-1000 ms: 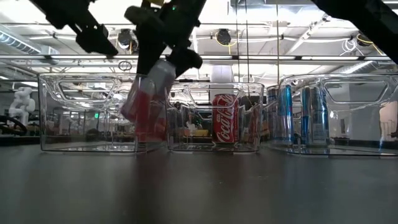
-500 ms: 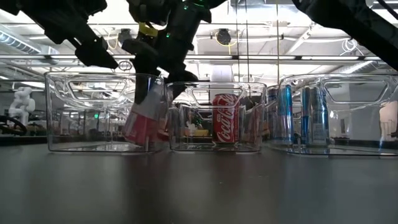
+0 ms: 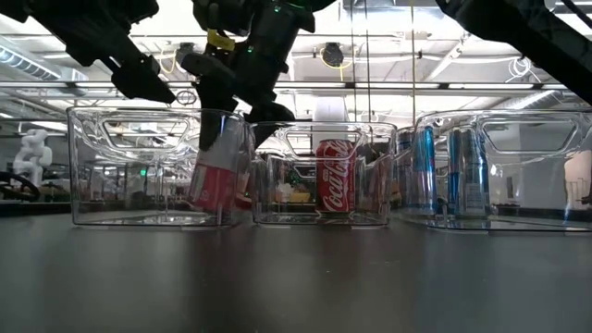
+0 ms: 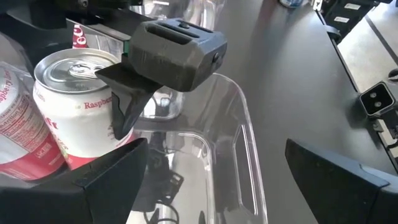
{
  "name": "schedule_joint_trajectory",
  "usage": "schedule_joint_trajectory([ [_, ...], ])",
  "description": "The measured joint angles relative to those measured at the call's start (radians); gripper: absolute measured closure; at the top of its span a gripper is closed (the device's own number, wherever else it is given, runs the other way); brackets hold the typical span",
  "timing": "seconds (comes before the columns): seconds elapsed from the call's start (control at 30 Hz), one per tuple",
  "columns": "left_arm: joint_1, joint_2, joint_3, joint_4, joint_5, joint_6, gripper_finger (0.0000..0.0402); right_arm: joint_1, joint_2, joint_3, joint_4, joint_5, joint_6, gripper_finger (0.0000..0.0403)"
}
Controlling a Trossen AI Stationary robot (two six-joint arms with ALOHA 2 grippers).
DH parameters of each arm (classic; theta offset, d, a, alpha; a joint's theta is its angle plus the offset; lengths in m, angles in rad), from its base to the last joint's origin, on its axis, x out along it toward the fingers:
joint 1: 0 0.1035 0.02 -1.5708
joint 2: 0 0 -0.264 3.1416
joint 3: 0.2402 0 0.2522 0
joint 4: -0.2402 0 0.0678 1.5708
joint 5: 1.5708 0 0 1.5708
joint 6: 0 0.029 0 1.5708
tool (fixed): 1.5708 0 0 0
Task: Sort soda cans
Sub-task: Put the top right white orange soda can into the middle left transparent bin, then put the right silver blue soda can into the middle right transparent bin
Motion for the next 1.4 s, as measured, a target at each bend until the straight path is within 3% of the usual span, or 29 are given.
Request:
schedule_joint_trajectory([
  [1.4, 0.0, 0.0, 0.0, -0.001, 0.019, -0.007, 0.0015, -0.014, -0.008, 0.0, -0.009, 0.003, -0.026, 0.0057],
])
